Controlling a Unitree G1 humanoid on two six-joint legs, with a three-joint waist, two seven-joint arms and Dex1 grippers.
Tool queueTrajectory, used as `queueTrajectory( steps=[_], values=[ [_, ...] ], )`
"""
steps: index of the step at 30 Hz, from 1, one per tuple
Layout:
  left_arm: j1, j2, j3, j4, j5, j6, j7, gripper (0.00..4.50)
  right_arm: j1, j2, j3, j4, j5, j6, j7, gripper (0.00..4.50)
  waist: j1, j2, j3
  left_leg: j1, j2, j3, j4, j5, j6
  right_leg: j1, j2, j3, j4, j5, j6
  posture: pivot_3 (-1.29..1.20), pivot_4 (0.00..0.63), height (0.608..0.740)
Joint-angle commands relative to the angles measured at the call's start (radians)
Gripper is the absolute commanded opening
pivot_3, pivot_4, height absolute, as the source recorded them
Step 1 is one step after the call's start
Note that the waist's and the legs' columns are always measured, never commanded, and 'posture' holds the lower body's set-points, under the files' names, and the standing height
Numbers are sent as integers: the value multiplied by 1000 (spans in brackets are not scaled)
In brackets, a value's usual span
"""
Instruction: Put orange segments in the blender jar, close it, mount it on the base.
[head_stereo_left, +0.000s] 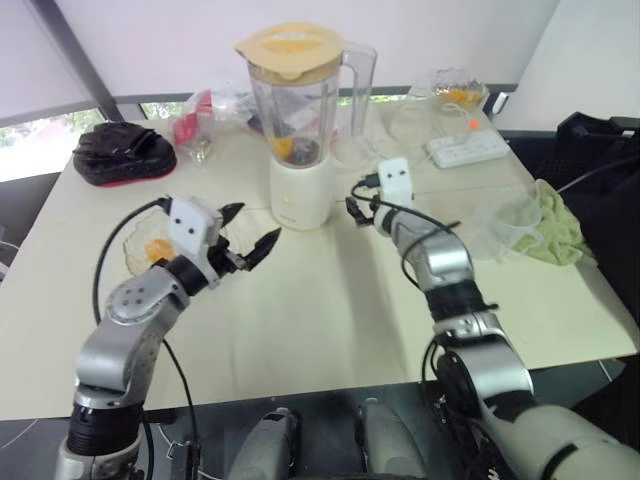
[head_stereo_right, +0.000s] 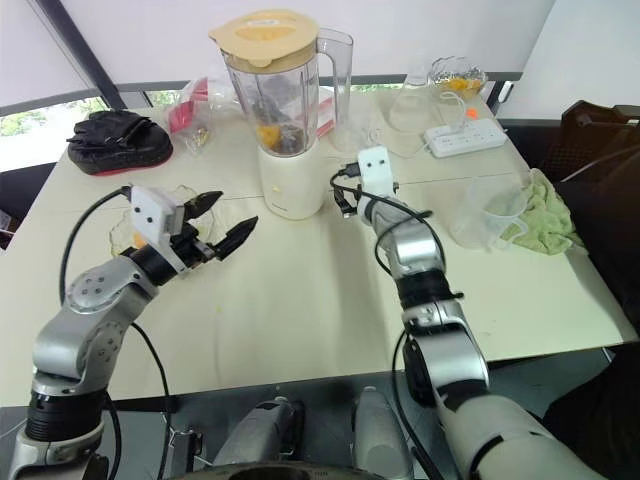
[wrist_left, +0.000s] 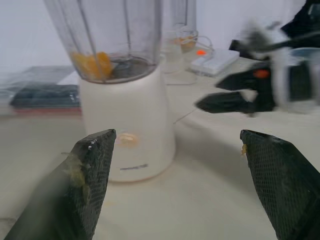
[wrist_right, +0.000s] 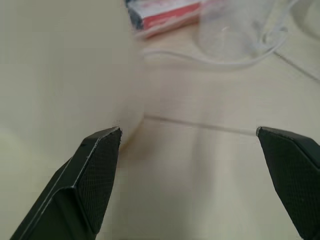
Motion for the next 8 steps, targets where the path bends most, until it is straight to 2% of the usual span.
queueTrajectory(
  steps=[1,4,5,6,7,8],
  values=[
    [-26,23,43,-13,-43,17,-12,4143,33,-100,-32,-341,128,69,169,4472,1,0,0,0,0,0,0,0,0,0,0,0,0,0,0,0,150,740],
    [-33,49,71,-23,-91,51,-31,4143,78,-235,-78,-496,233,119,314,4472,0,0,0,1,1,0,0,0,0,0,1,0,0,0,0,0,150,740],
    [-30,76,88,-31,-117,75,-54,4143,124,-326,-111,-573,299,143,424,4472,1,-1,0,1,1,0,0,0,0,1,1,0,0,0,0,0,150,740],
    [-27,99,103,-36,-138,96,-72,4143,163,-400,-138,-633,352,167,509,4472,6,-1,0,2,1,0,0,0,0,2,1,0,-1,0,0,0,150,740],
    [-22,117,115,-39,-158,114,-91,4143,197,-456,-163,-674,391,188,574,4472,35,-1,0,2,1,0,0,0,0,3,0,0,-1,0,0,0,150,740],
    [-18,137,119,-41,-170,124,-104,4143,222,-501,-178,-699,426,200,607,4472,35,-1,0,0,1,-2,-1,-1,2,3,0,-1,-4,0,0,0,150,740]
  ],
)
